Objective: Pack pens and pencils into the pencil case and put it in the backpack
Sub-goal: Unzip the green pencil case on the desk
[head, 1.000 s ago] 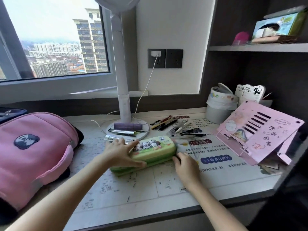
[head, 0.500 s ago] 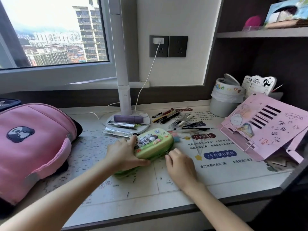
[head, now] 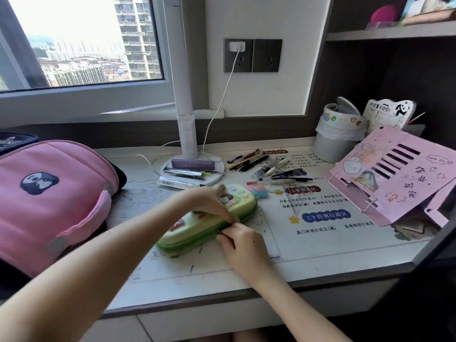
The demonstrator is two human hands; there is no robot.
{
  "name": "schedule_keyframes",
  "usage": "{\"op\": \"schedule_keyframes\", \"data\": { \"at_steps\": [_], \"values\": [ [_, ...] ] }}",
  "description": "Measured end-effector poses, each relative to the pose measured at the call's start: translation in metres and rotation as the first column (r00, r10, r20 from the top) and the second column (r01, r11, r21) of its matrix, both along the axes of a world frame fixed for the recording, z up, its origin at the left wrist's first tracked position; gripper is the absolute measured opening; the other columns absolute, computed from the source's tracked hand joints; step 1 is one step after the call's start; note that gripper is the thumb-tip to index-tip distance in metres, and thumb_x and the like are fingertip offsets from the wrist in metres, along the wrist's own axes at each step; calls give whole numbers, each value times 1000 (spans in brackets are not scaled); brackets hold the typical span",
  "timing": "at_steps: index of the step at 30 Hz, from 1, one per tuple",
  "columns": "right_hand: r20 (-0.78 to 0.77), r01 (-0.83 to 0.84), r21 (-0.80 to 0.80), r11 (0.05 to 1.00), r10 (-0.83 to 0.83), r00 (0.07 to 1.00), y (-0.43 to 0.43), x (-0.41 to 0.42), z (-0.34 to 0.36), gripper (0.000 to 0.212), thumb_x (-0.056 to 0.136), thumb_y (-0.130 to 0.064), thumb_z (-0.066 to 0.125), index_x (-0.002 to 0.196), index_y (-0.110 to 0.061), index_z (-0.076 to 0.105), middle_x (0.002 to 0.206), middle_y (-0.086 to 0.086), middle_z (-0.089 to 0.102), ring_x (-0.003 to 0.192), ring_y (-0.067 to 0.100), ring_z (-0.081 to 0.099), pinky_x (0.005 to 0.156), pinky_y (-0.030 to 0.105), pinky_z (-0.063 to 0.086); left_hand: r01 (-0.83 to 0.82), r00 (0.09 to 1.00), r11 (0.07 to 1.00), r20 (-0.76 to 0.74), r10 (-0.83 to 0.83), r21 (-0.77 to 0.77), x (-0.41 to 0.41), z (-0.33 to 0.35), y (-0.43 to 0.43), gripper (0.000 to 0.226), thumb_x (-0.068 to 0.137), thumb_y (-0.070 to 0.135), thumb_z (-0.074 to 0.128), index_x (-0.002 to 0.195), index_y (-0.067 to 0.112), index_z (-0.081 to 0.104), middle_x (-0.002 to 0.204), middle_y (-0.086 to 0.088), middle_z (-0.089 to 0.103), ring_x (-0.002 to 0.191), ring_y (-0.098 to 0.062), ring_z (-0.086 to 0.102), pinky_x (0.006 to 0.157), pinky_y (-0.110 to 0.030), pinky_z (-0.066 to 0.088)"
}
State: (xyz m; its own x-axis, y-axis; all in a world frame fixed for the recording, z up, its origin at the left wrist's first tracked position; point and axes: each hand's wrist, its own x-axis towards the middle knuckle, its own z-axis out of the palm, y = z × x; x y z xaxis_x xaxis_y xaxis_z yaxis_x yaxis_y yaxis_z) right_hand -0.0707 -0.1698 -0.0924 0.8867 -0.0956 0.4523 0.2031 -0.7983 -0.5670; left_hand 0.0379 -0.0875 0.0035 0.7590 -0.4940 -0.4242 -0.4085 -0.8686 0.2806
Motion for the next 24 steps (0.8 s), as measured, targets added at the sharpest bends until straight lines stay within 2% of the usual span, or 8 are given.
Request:
{"op": "schedule_keyframes", "data": {
  "at_steps": [6,8,11,14,16,18,20,24],
  "values": [
    [123,32,-57,998,-25,992,0,-4,1,19,80,-19,65,65,-9,69,61,6,66,54,19,59,49,24,45,63,996,985,50,-72,159,1,-6,-18,115,69,37,73,143,35,-15,148,-22,25,118,-35,44,91,-38,43],
    [167,60,-77,995,-47,985,1,-6,1,20,79,-15,66,60,-9,64,58,5,62,50,18,56,45,25,44,52,990,994,125,-63,92,2,-7,-12,112,68,43,71,144,35,-11,145,-15,36,106,-29,50,81,-33,47],
    [266,119,-25,993,-108,958,2,-9,9,24,81,-12,62,59,-10,55,57,1,53,47,11,41,48,19,29,-116,979,965,136,150,-234,6,1,5,113,61,50,73,144,38,-3,141,-7,42,97,-26,54,76,-33,52],
    [373,144,-126,981,-88,924,17,-16,26,23,79,-15,52,57,-11,50,55,2,49,46,14,42,47,19,26,-290,930,768,20,366,-571,9,16,17,105,61,48,73,142,36,7,120,-7,48,85,-24,59,63,-31,52],
    [418,135,-220,966,-32,908,28,-26,36,22,77,-10,51,56,-11,47,55,2,47,46,13,40,46,18,23,-455,865,516,-222,450,-726,18,29,29,95,61,44,74,138,29,21,110,-8,54,80,-21,61,58,-30,51],
    [455,136,-329,934,31,890,28,-35,47,21,75,-2,54,56,-10,48,54,2,45,45,13,38,45,18,21,-674,728,315,-530,435,-668,27,38,43,90,53,47,77,129,21,36,107,-11,61,82,-25,65,65,-43,56],
    [495,164,-448,879,91,864,23,-39,56,21,70,4,55,57,-10,47,54,3,45,44,15,38,43,20,21,-798,602,234,-721,344,-555,26,39,58,80,51,49,77,117,13,49,106,-11,64,87,-28,65,76,-51,53],
    [562,254,-607,753,181,807,10,-38,51,22,71,12,52,66,-9,51,57,5,50,45,16,40,44,20,26,-887,436,148,-899,-45,-437,15,25,67,80,58,49,66,129,16,51,90,-5,63,71,-27,60,68,-39,53]
  ]
}}
